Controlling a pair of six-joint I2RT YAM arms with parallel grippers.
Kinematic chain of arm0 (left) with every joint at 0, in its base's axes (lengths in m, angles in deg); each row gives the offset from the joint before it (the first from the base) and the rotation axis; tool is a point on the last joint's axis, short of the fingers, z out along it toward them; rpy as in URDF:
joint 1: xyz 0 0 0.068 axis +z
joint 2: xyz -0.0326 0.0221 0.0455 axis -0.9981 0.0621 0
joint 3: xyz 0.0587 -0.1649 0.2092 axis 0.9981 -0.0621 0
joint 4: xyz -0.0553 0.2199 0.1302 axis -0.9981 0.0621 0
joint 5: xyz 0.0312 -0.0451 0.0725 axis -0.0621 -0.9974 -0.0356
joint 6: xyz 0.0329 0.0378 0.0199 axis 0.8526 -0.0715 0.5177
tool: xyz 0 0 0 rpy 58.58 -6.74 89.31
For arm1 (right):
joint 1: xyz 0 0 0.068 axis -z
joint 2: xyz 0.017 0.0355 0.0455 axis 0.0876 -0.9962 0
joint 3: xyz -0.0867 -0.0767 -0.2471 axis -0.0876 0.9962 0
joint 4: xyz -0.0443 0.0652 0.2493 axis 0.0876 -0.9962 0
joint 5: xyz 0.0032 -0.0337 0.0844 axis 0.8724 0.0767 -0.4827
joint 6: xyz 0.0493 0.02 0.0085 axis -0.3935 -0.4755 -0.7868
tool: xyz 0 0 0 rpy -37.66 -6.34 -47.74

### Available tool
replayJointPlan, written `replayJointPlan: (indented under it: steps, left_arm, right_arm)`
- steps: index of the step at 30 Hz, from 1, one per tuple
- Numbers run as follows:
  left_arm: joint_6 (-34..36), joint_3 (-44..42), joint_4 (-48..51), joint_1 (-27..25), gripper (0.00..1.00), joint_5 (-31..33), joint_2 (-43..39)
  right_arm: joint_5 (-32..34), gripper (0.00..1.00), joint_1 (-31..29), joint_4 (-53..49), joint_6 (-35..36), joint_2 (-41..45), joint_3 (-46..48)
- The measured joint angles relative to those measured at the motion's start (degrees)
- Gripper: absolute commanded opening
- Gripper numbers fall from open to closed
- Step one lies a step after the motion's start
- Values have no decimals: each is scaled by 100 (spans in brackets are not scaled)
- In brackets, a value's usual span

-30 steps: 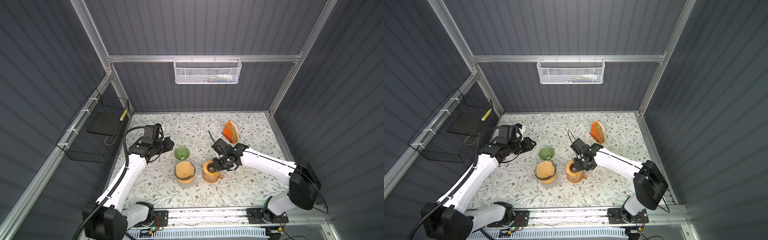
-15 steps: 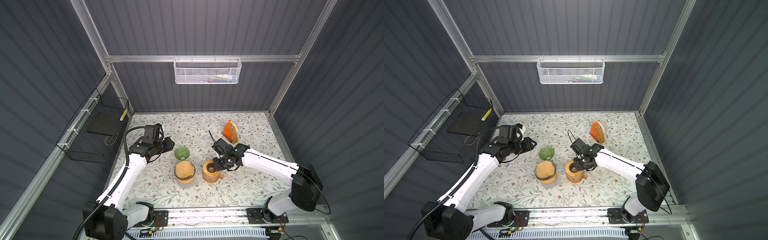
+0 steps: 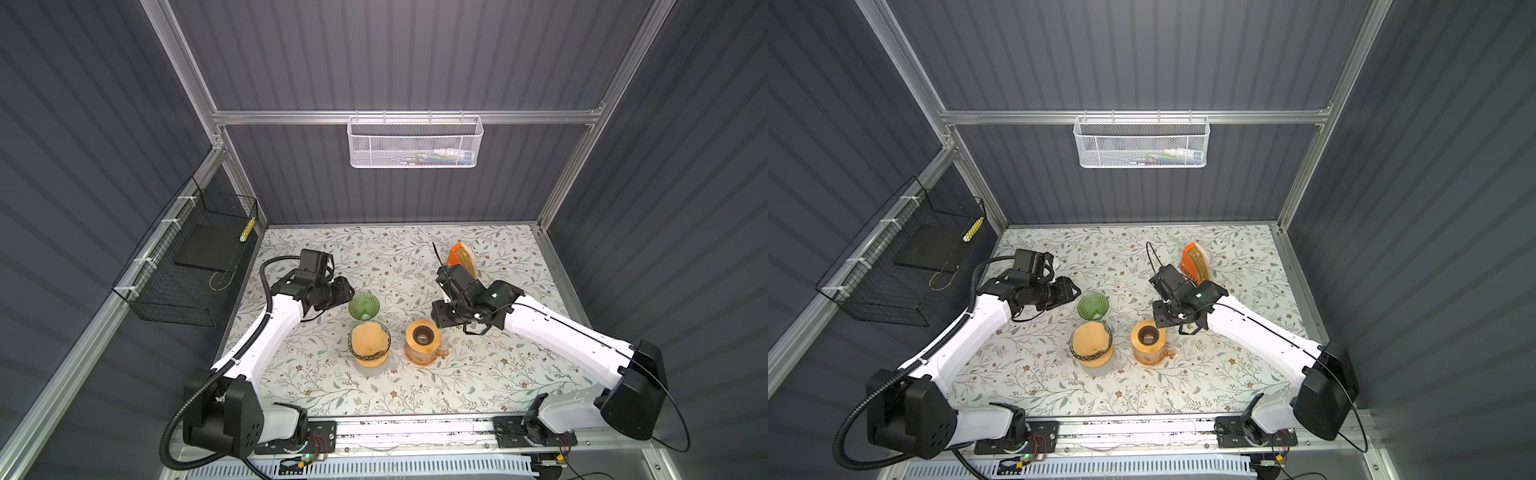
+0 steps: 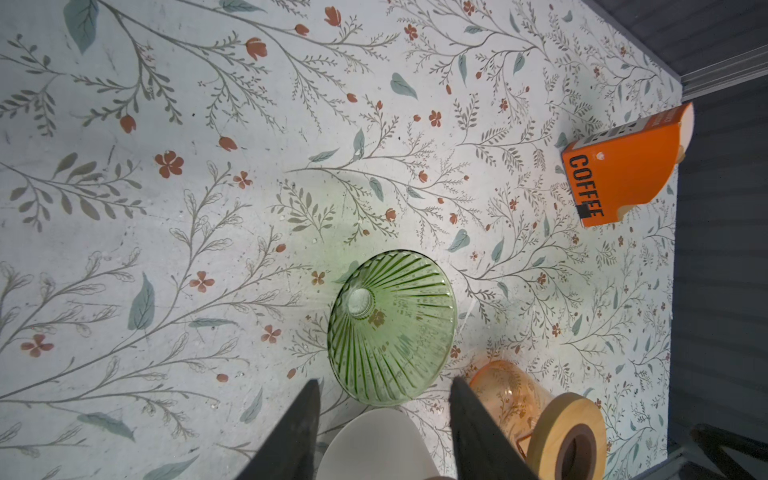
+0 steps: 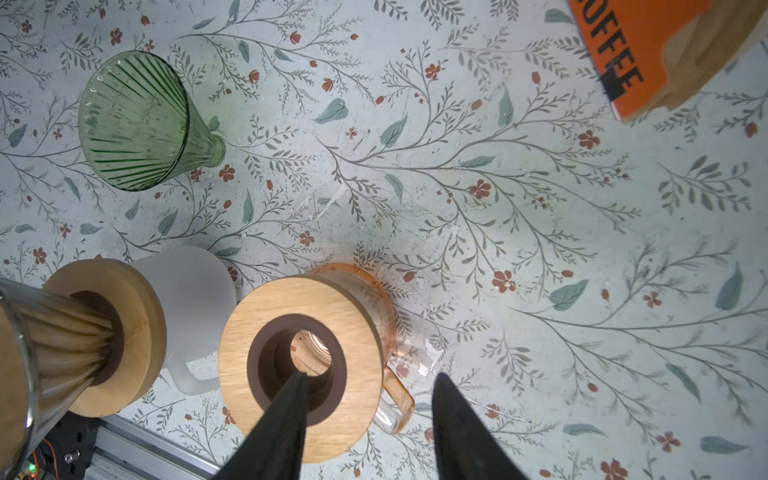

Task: Place the coffee filter in the dripper
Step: 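Raise the right gripper from the ring while the left gripper moves toward the green dripper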

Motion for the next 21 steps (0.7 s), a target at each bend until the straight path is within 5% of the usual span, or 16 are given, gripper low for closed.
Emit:
replayJointPlan:
  steps: [21]
  left_arm:
    - [2,-2,-173,-7,41,59,1067]
  right_arm:
    - [-297,49,273,-144,232,-492,-511]
